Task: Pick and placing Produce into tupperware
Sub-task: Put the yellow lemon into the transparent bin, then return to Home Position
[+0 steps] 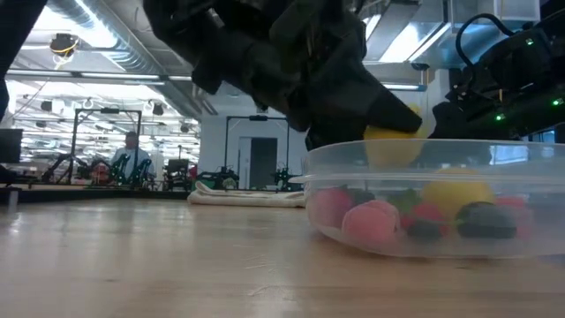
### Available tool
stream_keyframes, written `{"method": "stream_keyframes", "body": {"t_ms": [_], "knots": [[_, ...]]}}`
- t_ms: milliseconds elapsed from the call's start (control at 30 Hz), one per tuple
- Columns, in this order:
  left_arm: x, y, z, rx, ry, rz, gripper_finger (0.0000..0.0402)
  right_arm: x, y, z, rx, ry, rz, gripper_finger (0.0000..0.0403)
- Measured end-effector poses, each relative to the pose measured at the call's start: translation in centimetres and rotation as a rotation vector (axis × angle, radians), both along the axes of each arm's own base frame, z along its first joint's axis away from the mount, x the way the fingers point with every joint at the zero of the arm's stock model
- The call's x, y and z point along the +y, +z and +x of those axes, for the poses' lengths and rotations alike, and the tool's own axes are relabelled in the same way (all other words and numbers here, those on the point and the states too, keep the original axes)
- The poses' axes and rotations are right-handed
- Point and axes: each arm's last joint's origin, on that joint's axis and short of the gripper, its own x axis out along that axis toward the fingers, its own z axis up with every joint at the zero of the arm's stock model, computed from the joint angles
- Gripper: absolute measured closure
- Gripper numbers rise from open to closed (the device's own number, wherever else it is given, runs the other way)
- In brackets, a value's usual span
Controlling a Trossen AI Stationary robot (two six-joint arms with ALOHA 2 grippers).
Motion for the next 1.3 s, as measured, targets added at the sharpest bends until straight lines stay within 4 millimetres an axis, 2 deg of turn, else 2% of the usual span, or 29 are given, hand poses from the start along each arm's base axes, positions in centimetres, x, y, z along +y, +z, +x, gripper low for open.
{"method": "stream_keyframes", "body": {"t_ms": [200,367,533,1167,1233,1300], "knots": [[-0.2,-1.2,0.3,0.011,0.011,-0.013,0.0199,0.0,0.0,0.0,0.000,-0.001,0.001,0.0221],[-0.2,-1.5,0.2,0.026,0.013,-0.013,0.0196,0.0,0.0,0.0,0.000,0.000,0.001,0.0221],[-0.3,-1.1,0.4,-0.021,0.011,-0.023,0.0185,0.0,0.0,0.0,0.001,0.001,0.000,0.0221],[-0.4,-1.0,0.4,-0.029,0.011,-0.024,0.0178,0.0,0.0,0.0,0.001,0.000,0.000,0.0221],[-0.3,-0.7,0.3,-0.030,0.005,-0.014,0.0178,0.0,0.0,0.0,0.002,0.001,0.000,0.0221],[-0.3,0.4,0.2,-0.062,-0.020,0.002,0.0178,0.0,0.0,0.0,0.002,0.000,0.000,0.0221]]}}
